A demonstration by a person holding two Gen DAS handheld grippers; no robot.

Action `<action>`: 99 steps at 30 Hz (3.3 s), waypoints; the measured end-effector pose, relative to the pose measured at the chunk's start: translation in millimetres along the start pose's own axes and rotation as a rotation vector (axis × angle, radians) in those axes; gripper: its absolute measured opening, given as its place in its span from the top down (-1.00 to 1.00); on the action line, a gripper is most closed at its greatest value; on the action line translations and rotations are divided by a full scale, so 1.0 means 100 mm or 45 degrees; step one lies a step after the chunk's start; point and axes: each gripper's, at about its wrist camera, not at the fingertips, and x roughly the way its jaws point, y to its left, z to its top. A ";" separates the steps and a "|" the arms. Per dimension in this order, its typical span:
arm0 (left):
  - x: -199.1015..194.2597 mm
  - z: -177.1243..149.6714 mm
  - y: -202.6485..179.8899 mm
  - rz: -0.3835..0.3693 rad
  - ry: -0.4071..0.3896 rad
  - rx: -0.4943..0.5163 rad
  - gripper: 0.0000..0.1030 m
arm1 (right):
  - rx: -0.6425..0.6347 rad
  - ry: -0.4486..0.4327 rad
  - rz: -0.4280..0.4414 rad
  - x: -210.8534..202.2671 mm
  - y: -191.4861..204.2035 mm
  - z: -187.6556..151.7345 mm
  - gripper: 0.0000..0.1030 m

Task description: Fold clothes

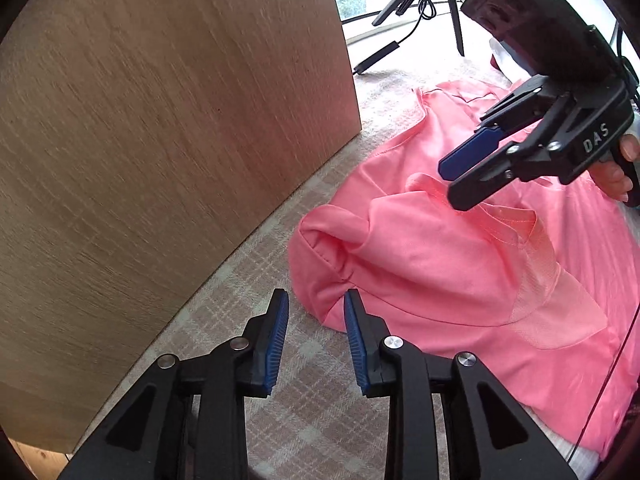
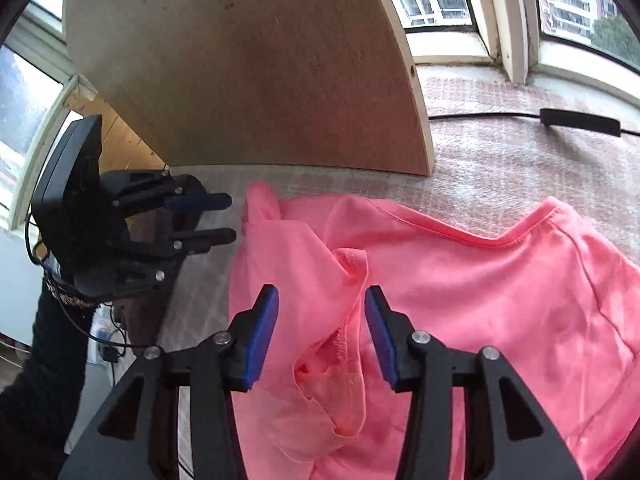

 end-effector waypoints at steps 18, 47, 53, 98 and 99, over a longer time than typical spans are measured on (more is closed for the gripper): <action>-0.01 0.02 0.19 0.043 0.018 -0.018 0.72 | 0.077 -0.170 -0.162 -0.72 -0.15 -0.53 0.65; 0.12 0.20 -0.39 -0.074 0.095 0.076 0.58 | -0.396 0.103 -0.255 -0.38 0.23 -1.09 0.95; 0.09 0.22 -0.39 -0.085 0.093 0.079 0.58 | -0.302 -0.014 -0.429 -0.67 0.08 -1.13 0.74; -0.41 -0.01 -0.01 -0.011 -0.050 -0.129 0.38 | -0.203 -0.133 -0.239 -0.62 0.01 0.12 0.75; -0.49 -0.06 -0.04 -0.030 -0.069 -0.143 0.38 | -0.191 -0.171 -0.277 -0.76 0.01 0.08 0.75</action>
